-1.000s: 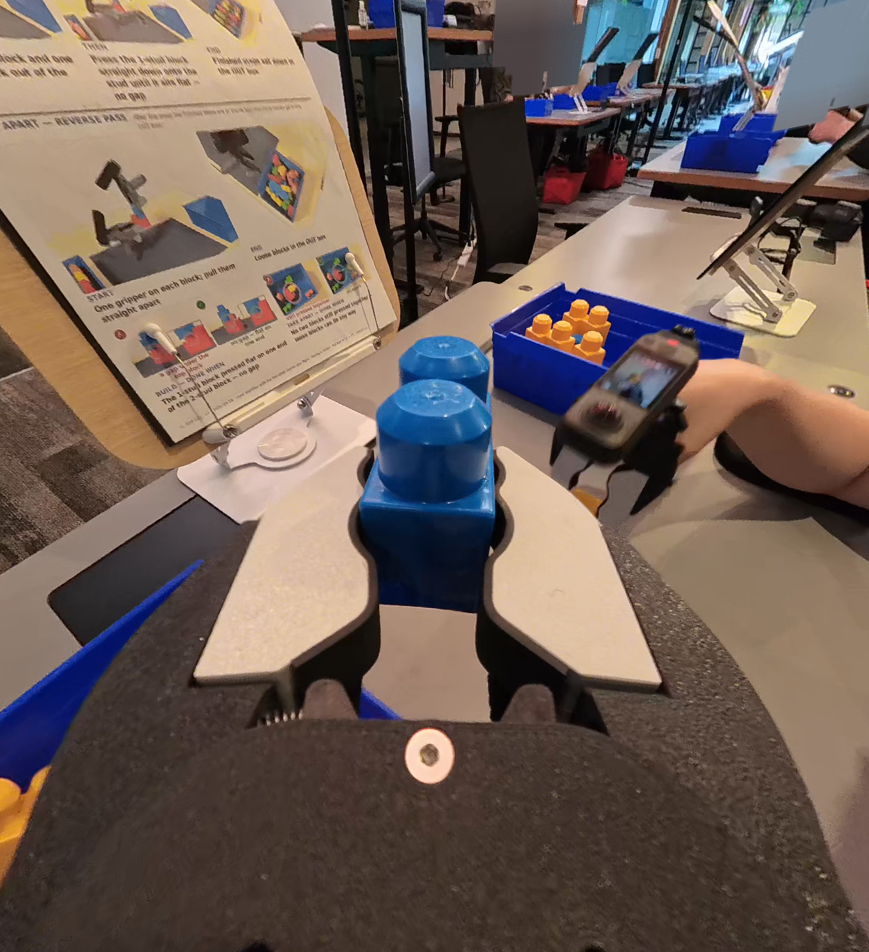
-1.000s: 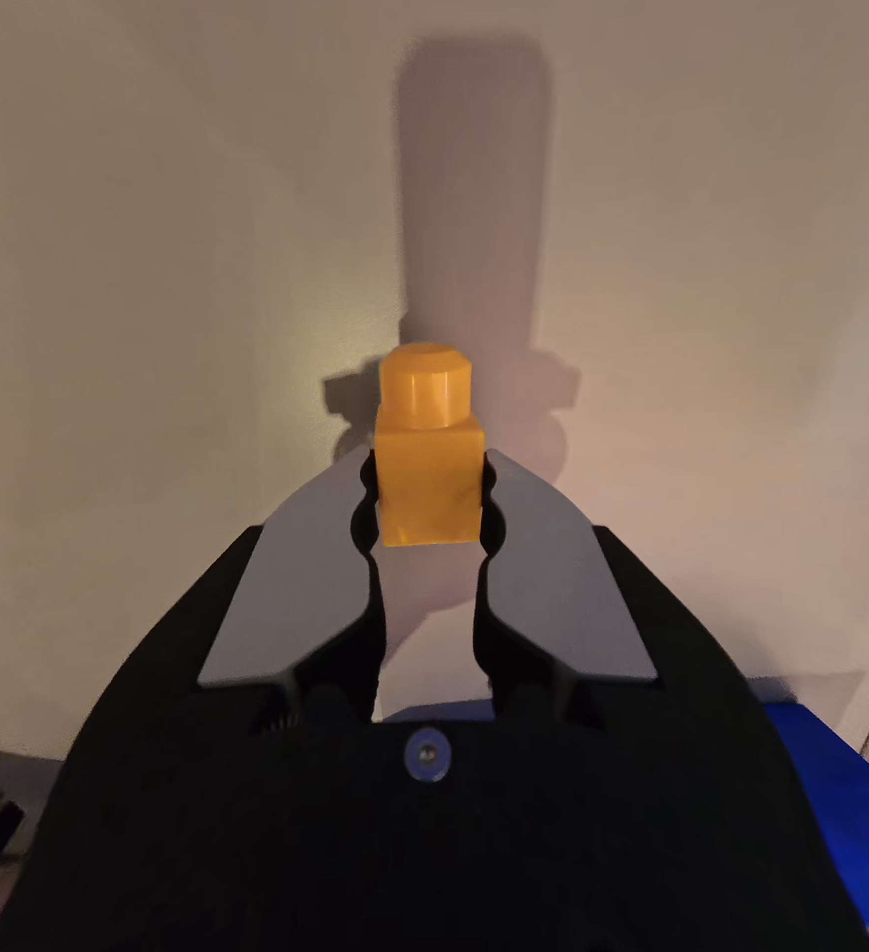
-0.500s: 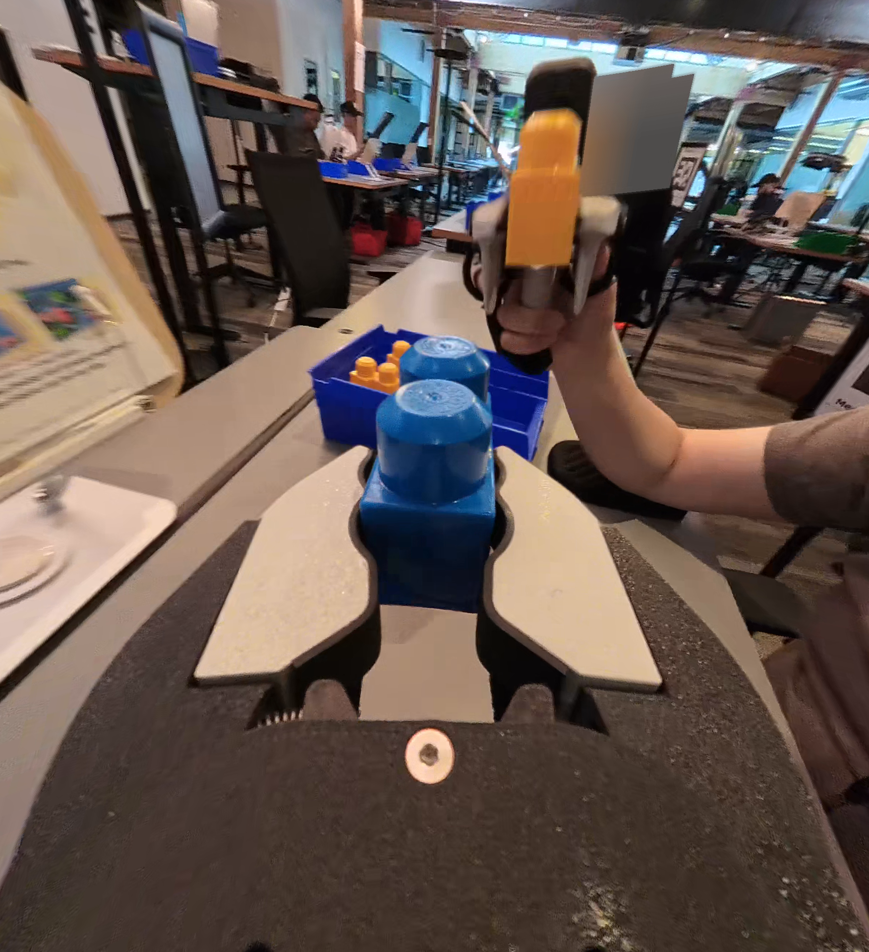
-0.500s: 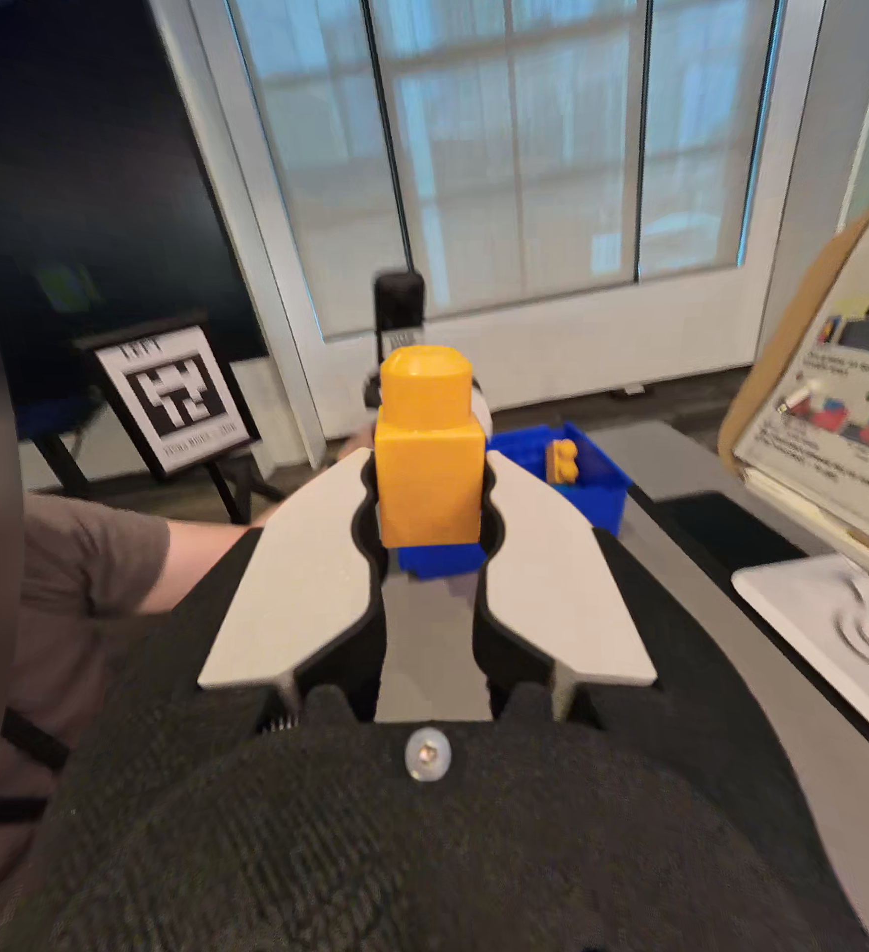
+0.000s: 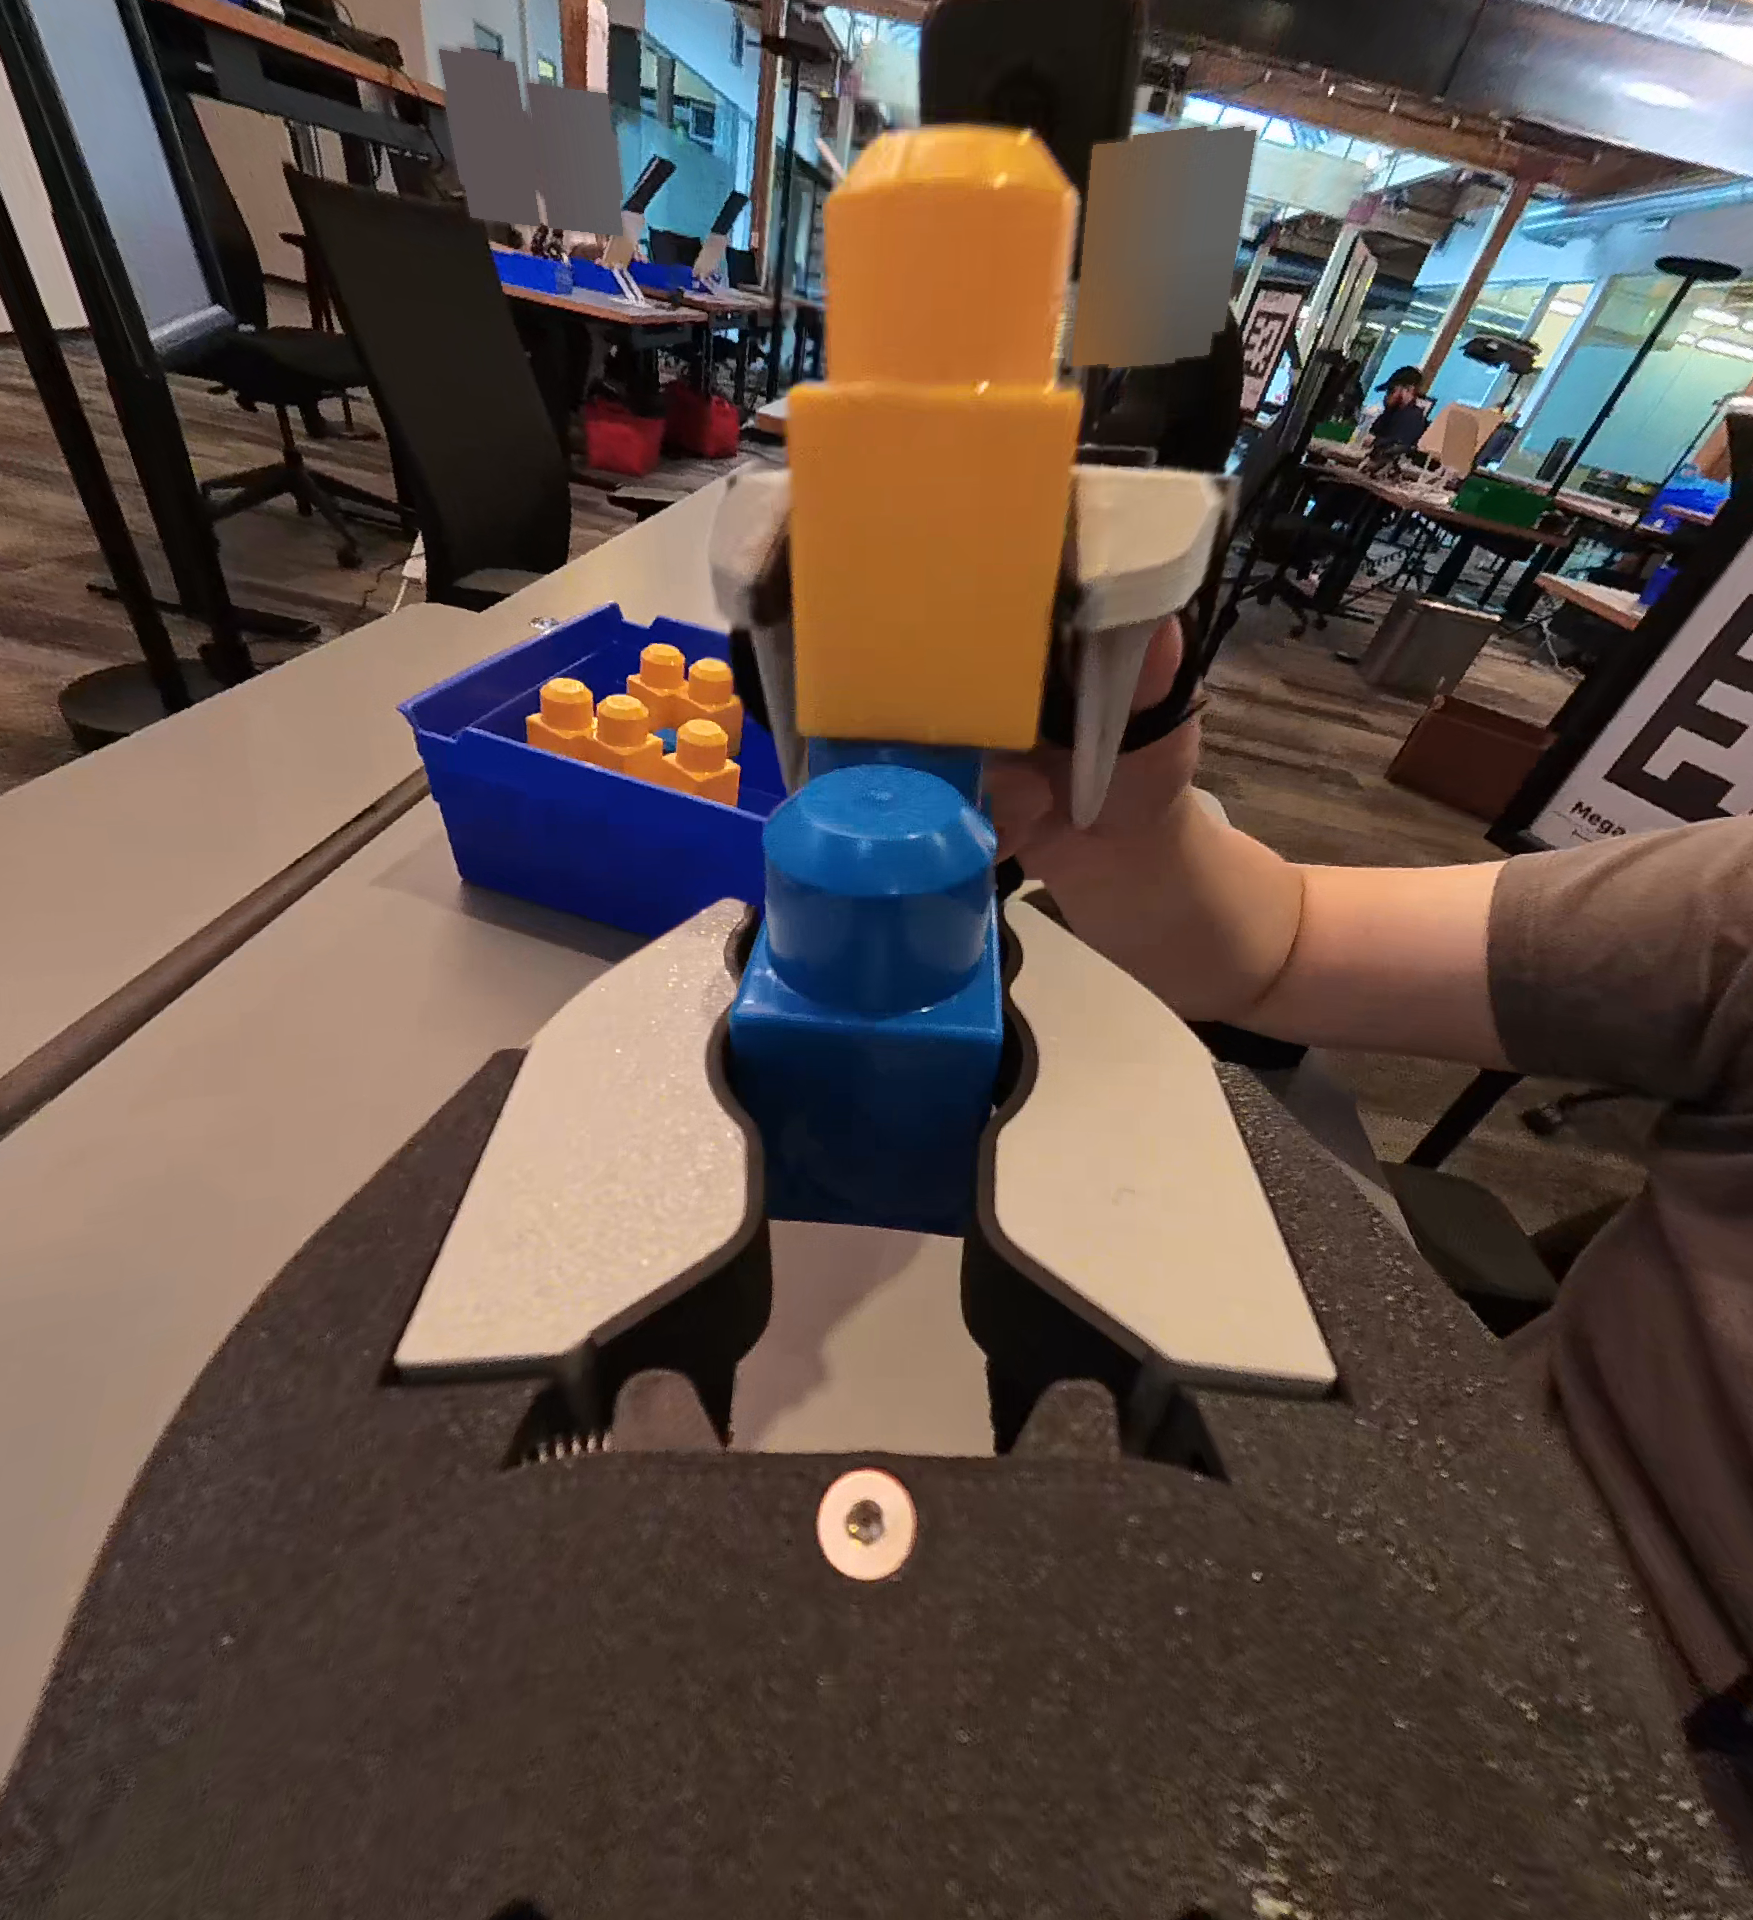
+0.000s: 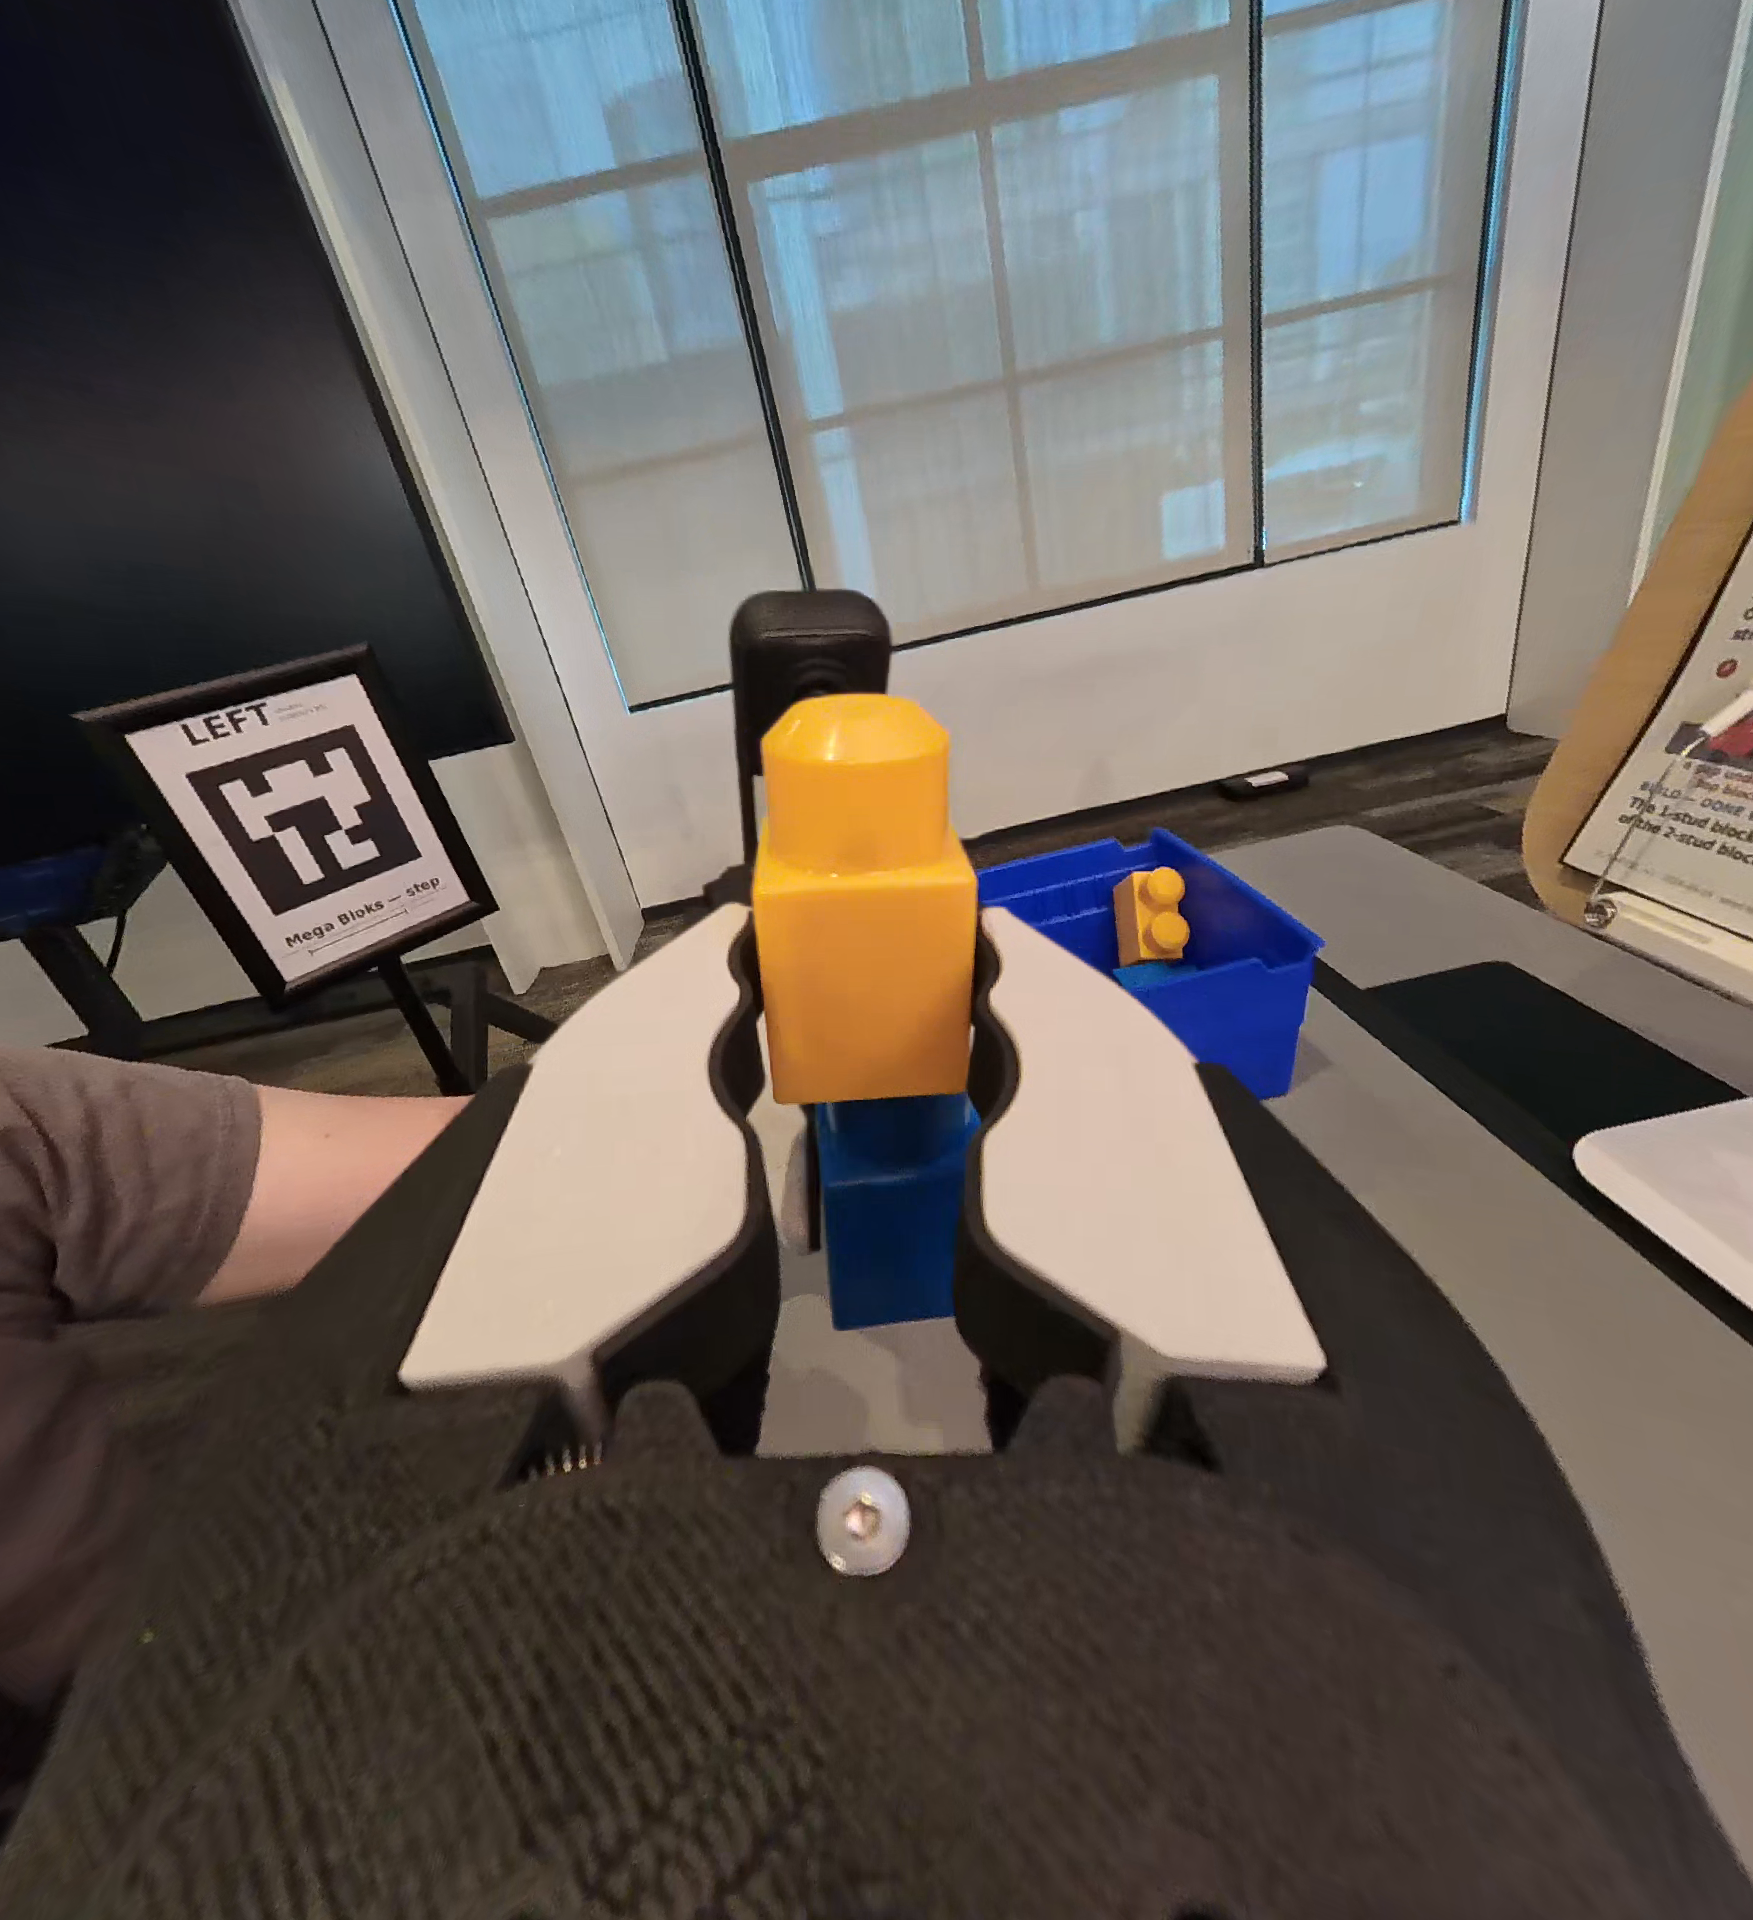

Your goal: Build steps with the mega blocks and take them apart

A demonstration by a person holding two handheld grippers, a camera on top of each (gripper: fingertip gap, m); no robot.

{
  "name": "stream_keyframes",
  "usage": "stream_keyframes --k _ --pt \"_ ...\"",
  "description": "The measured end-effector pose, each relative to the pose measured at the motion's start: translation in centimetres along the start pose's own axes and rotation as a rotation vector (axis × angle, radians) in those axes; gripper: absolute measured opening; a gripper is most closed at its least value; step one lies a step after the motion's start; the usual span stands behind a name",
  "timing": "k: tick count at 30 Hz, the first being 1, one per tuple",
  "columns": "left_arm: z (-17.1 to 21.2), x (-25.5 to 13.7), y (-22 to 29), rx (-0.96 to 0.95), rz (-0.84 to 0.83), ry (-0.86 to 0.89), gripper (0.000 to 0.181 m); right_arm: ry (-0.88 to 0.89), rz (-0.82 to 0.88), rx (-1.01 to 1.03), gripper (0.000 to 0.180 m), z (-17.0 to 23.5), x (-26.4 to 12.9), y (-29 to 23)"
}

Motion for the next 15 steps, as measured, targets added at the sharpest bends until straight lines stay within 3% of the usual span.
stream_keyframes --k 8,15 --pt "-0.49 -0.02 0.43 -0.056 0.031 0.042 0.041 -0.054 0.006 -0.003 0.037 0.55 0.13 -0.07" --pt "-0.71 -0.36 0.21 -0.118 0.053 0.087 0.041 0.03 0.021 -0.012 0.037 1.08 0.04 0.12"
Point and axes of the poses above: each gripper's, where its closed fingertips meet, x out along the fingers, z out of its underside, y = z × x across the jaws, the point moved 7 cm from there along -x, back along the fingers, and after that the axes turned 12 degrees about y, right-handed, at the moved point
